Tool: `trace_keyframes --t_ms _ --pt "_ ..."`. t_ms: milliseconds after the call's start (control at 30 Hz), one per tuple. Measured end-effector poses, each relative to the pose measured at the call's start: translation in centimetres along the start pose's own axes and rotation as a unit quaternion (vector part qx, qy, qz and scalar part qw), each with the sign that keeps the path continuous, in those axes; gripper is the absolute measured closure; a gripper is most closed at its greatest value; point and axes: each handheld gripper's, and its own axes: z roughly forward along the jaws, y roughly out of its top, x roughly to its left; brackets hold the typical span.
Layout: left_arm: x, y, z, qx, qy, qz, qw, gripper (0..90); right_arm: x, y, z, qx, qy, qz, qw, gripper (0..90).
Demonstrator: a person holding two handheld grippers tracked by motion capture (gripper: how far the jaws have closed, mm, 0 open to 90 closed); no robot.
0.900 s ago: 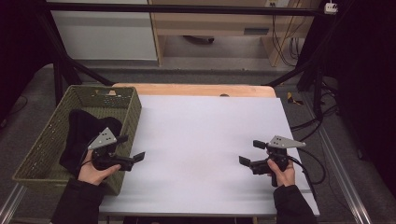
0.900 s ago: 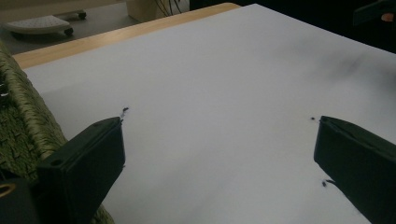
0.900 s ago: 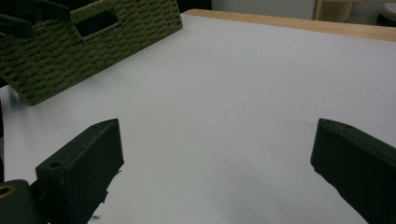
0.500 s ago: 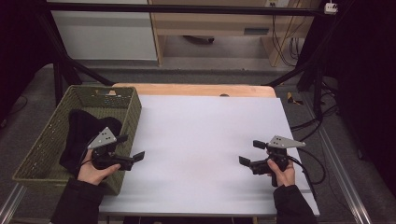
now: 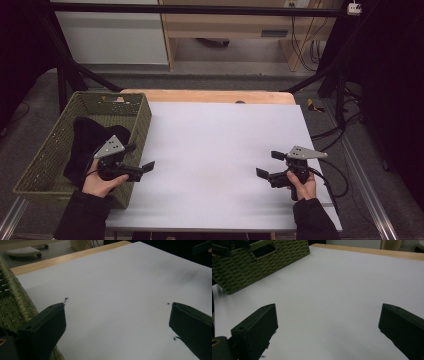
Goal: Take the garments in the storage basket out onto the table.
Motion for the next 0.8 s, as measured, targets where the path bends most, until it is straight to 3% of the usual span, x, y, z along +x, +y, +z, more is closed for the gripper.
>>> trace_keyframes --t_ms 200,800 --pt "0.0 0.3 -0.3 0.0 0.007 0.007 0.9999 0.3 0.0 0.0 0.0 -0.001 0.002 0.002 1.0 2.7" --pt "1.1 1.3 -3.0 -0.022 0.039 -0.007 0.999 0.2 0.0 0.0 0.1 0.002 0.002 0.002 1.0 2.7"
